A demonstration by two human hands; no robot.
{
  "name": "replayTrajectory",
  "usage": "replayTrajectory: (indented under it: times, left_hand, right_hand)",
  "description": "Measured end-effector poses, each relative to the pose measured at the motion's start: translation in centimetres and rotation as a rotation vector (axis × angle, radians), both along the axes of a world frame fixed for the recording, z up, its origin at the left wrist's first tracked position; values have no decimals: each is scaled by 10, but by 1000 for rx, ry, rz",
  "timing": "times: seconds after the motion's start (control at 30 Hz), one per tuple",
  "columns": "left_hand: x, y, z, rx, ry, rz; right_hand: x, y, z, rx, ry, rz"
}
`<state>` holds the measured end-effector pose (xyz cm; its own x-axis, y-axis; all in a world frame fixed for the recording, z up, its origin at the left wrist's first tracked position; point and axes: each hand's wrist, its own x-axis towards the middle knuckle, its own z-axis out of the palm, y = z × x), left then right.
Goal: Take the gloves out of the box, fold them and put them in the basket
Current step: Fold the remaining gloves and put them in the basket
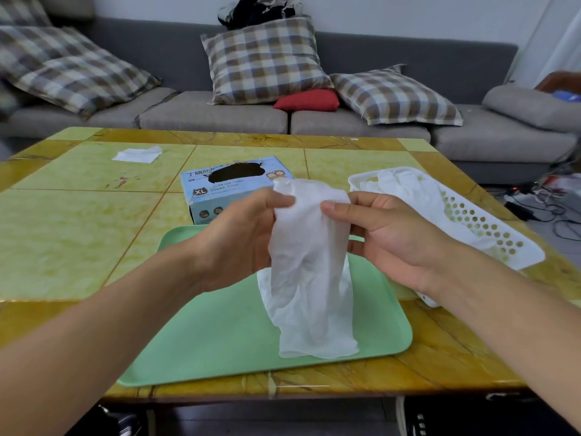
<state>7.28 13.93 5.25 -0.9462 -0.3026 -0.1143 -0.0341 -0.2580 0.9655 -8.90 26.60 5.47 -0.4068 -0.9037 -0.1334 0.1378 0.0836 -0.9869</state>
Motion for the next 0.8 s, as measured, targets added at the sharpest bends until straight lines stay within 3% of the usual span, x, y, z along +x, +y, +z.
replayTrajectory:
  times: [0.07,0.13,0.2,0.43,0.67,0.8]
  left_hand:
    - [-3,2,-7,-217,-22,52]
    - [-7,2,-13,-305,-32,210]
    - [-7,1,-15,-261,9,275]
    - [-5,-4,-9,-171,84,127]
    - [-10,-6,-8,-2,5,119]
    - [-10,-8,-16,-190,-179,121]
  right_hand:
    - [-3,3,1,-41,-6,-29]
    - [-4,5,2,-33,19,-17]
    - [-4,8,3,-17,-28,15]
    - [-9,7,4,-17,-307,53]
    - [-9,3,-4,175,-257,78]
    - [-12,-2,-18,269,-244,141]
